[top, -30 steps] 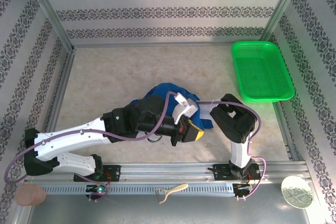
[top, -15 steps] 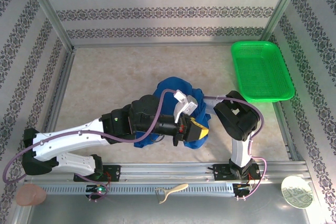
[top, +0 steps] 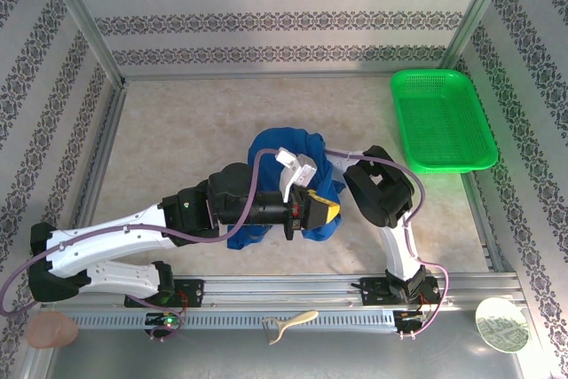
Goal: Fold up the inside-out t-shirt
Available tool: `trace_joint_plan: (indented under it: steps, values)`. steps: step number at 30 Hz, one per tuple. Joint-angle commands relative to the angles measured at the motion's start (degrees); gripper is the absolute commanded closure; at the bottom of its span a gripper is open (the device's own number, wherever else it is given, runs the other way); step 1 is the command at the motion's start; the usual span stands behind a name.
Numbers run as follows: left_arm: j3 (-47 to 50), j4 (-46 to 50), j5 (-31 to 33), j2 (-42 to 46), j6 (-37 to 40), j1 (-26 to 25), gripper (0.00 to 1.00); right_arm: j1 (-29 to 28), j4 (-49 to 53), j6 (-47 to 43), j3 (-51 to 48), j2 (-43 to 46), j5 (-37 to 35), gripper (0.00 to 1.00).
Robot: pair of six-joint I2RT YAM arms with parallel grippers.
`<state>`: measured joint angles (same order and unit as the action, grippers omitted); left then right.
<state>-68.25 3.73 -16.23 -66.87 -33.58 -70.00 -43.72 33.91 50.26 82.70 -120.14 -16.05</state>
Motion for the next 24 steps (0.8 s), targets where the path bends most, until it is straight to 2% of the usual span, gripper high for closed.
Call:
trace_joint_plan:
  steps: [1,2,4,5,7,8,9,13,15,17,20,22,24]
  values:
    - [0.21,-5.39,-0.04,2.15,-1.16,0.61,1.0,-1.34,14.23,0.41,-3.63,-8.22,5.7,0.11]
    - [0.31,-5.63,0.06,2.52,-1.3,0.8,1.0,-1.4,14.14,0.69,-4.29,-8.51,6.23,0.13]
    - [0.4,-5.68,0.37,3.11,-1.44,1.2,1.0,-0.99,11.24,-0.18,-6.86,-8.14,8.97,0.33]
    - [0.42,-5.61,0.41,3.38,-1.4,1.38,1.0,-0.54,9.34,-0.69,-8.49,-7.56,10.33,0.45]
    - [0.95,-5.67,0.93,3.91,-1.56,1.77,1.0,0.58,4.59,-0.06,-12.63,-5.83,12.53,0.82]
    - [1.24,-5.75,1.15,4.2,-1.6,1.94,1.0,1.09,2.0,-0.15,-14.32,-4.92,13.79,0.95]
    - [1.64,-5.86,1.51,4.48,-1.86,2.27,1.0,1.54,-0.22,-0.31,-15.64,-3.89,14.97,1.0]
    - [3.47,-4.56,4.46,6.53,-3.32,4.82,1.0,1.29,-3.54,-7.39,-15.37,1.29,15.8,1.0]
    - [5.15,-3.73,6.61,8.19,-5.11,8.97,1.0,0.51,-3.48,-11.93,-14.38,5.62,14.76,1.0]
    - [7.71,-4.16,6.39,9.85,-8.25,16.98,1.0,0.0,-3.46,-15.47,-14.38,10.85,13.31,1.0]
    - [12.78,-6.31,3.72,10.13,-14.37,32.96,1.0,-0.52,-3.7,-19.45,-15.05,19.11,13.82,1.0]
    - [16.92,-11.06,-1.06,6.71,-20.14,44.48,1.0,-0.7,-3.85,-20.97,-16.05,24.64,15.77,1.0]
    - [20.23,-17.29,-5.82,0.61,-25.52,53.15,1.0,-1.22,-3.85,-21.68,-17.0,29.69,17.4,1.0]
